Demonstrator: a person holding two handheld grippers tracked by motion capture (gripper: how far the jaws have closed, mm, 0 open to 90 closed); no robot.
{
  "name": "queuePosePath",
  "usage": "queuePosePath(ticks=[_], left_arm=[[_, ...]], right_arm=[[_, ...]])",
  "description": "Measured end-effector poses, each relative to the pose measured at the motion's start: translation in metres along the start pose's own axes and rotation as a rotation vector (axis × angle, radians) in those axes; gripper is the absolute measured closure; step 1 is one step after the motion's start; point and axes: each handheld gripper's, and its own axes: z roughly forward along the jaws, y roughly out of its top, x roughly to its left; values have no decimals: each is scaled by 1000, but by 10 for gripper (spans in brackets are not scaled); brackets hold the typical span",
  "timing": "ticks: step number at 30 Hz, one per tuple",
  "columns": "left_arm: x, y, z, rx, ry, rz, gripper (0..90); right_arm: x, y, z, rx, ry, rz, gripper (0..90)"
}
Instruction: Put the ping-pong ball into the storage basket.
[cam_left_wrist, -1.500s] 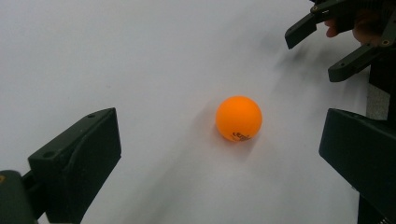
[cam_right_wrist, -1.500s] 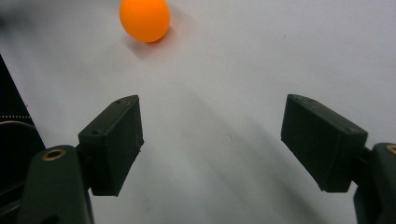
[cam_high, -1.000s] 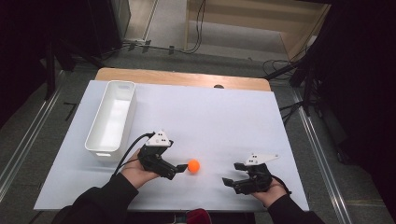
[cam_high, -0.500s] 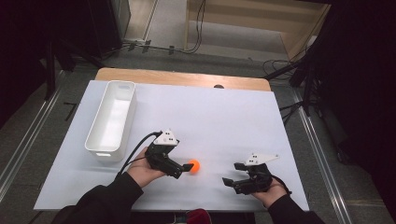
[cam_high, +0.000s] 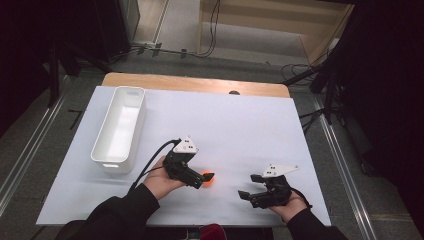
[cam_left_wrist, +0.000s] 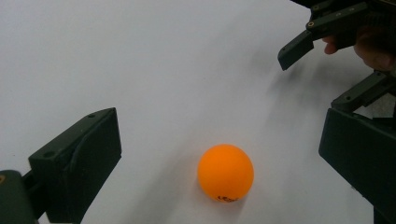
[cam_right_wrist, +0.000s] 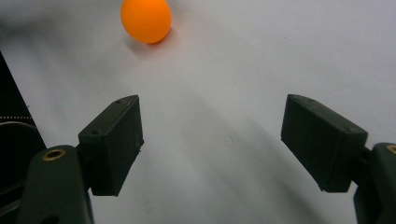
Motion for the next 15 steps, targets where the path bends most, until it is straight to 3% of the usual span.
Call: queuePosePath(ticks=[10,15], left_arm=[[-4,2,6,-33,36,-35,16],[-7,2,8,-41,64,-27,16]], right_arm=[[0,0,0,0,1,4,195],[0,0,0,-1,1,3,195]])
